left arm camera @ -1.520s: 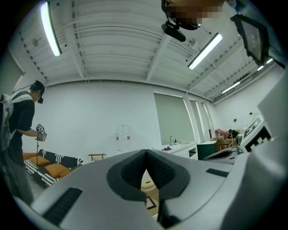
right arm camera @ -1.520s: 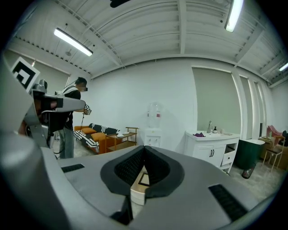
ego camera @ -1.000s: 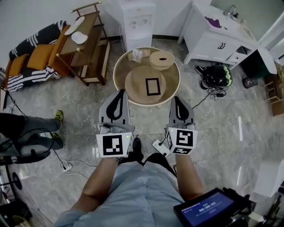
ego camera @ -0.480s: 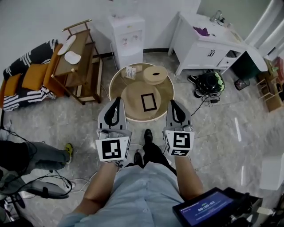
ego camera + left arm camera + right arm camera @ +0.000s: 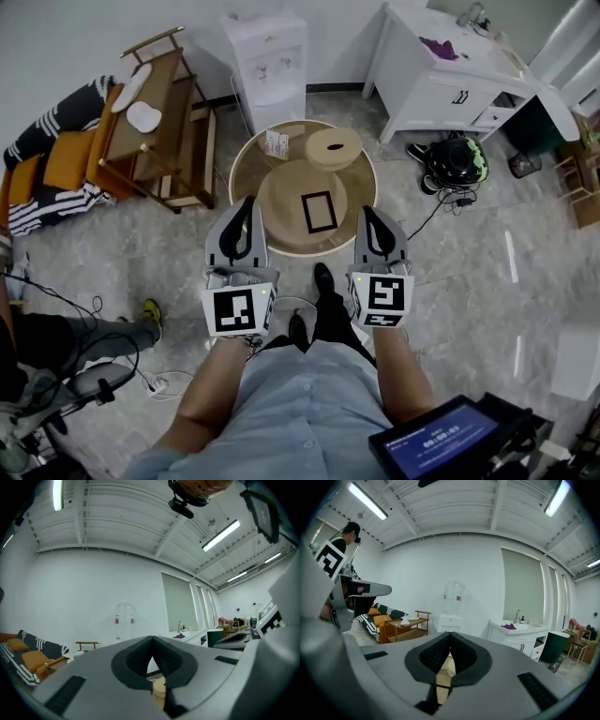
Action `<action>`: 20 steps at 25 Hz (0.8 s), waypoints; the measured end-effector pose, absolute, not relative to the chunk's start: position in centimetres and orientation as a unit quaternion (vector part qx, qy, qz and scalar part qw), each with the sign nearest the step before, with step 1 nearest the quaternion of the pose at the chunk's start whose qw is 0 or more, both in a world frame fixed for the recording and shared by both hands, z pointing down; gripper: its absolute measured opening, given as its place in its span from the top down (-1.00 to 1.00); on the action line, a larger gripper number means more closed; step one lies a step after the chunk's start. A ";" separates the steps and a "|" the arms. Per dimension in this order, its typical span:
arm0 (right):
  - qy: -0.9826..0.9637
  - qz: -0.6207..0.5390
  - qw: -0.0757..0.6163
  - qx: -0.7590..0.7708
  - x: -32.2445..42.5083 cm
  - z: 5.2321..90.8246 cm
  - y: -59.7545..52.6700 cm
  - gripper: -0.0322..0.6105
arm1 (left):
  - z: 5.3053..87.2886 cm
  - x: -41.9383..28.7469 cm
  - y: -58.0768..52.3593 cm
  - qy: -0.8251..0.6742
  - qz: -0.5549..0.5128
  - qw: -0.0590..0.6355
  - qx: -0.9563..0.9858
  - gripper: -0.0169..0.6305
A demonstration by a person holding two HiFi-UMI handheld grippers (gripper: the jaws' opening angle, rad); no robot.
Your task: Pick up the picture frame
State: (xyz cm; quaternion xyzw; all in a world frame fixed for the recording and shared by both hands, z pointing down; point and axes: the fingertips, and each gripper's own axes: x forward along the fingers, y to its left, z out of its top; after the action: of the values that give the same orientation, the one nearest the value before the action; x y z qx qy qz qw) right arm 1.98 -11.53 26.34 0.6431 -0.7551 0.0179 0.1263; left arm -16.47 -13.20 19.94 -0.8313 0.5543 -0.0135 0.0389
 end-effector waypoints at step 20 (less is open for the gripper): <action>-0.771 0.134 0.192 0.592 5.8 42.1 -24.3 0.85 | 33.4 -11.5 -26.9 0.564 -0.093 -0.040 -0.820 0.91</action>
State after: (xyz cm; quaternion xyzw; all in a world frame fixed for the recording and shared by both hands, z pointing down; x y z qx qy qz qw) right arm 5.76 -24.33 42.08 0.5920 -0.7710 0.1343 0.1924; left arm -11.49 -26.92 33.42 -0.8196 0.5640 -0.0931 -0.0401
